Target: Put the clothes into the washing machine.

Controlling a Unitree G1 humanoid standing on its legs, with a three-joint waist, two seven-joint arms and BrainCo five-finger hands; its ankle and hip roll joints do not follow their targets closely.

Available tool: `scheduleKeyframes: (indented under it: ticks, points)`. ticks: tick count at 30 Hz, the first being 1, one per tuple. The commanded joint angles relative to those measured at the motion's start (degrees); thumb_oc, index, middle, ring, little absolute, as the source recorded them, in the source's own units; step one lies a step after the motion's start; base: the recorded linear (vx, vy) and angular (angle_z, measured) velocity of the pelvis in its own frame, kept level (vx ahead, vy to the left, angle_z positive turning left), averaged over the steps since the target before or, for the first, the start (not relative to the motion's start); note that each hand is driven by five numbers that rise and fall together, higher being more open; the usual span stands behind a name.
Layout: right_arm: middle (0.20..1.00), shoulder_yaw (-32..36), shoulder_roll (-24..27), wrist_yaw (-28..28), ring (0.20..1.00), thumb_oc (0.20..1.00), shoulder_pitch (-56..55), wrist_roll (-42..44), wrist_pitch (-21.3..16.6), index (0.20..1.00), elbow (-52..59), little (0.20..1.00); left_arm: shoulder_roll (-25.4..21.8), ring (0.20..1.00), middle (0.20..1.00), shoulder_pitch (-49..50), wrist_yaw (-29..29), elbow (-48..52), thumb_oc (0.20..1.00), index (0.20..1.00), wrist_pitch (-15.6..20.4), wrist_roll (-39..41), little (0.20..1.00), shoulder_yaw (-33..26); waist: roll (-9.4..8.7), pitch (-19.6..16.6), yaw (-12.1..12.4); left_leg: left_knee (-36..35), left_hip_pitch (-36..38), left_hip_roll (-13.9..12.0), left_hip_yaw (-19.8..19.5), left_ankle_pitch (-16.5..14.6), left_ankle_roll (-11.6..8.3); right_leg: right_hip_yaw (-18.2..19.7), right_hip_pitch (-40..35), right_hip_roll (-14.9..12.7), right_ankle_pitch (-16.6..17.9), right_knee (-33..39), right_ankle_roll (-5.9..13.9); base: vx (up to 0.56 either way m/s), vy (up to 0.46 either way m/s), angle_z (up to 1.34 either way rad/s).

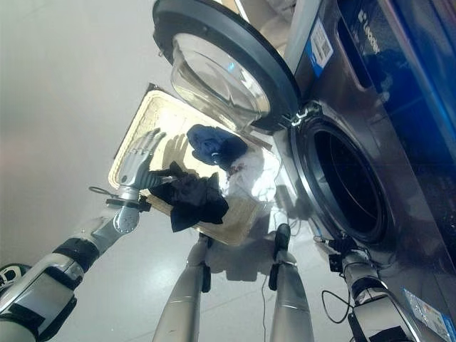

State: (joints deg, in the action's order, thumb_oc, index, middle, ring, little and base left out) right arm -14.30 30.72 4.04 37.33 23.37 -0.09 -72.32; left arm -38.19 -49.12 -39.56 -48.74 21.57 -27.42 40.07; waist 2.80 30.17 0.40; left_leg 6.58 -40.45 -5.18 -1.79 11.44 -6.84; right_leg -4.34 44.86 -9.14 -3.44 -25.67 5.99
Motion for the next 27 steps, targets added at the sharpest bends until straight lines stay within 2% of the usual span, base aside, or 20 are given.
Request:
scheduleKeyframes:
  ticks: [1, 8, 16, 27]
  points:
    - [1.0, -1.66, 3.08, -0.03, 1.0, 1.0, -0.7, 1.7, -0.56, 1.0, 1.27, 1.0, -2.49, 1.0, 1.0, -5.18, 3.74, -2.01, 1.0, 1.0, -0.63, -0.49, 1.0, 0.08, -3.12, -0.38, -0.91, 9.08, -3.44, 3.17, 1.52, -7.72, 2.21, -0.16, 0.74, 2.4, 9.08, 8.44, 1.13, 0.0, 0.0, 0.0]
    - [1.0, -3.01, 4.84, 0.01, 1.0, 1.0, 2.54, 2.07, -0.32, 1.0, 1.75, 1.0, -4.17, 1.0, 1.0, -9.44, 12.57, -3.56, 1.0, 1.0, -3.94, 1.66, 1.0, 5.43, -2.76, -0.38, -1.51, 12.12, -8.53, 3.21, 1.12, -8.09, 2.27, 0.62, 5.98, 3.12, 8.98, 6.14, 0.98, 0.0, 0.004, -0.01]
    - [1.0, -3.58, 5.97, -0.31, 1.0, 1.0, 5.08, 2.21, -0.3, 1.0, 1.14, 1.0, -3.96, 1.0, 1.0, -11.0, 18.03, -7.02, 1.0, 1.0, -9.11, 1.38, 1.0, 6.93, -2.45, -0.38, -1.63, 13.4, -11.2, 3.36, 0.78, -8.63, 2.26, 1.04, 8.53, 3.48, 8.85, 5.5, 0.98, 0.0, 0.0, 0.0]
    - [1.0, -4.18, 5.83, 0.01, 1.0, 1.0, 5.76, 2.87, 0.08, 1.0, 1.46, 1.0, -4.14, 1.0, 1.0, -10.45, 18.02, -9.71, 1.0, 1.0, -10.95, 2.15, 1.0, 5.73, -2.39, -0.38, -1.3, 12.99, -11.33, 4.01, 0.12, -8.48, 2.06, 0.68, 8.67, 3.45, 9.18, 6.01, 1.0, 0.0, 0.0, 0.0]
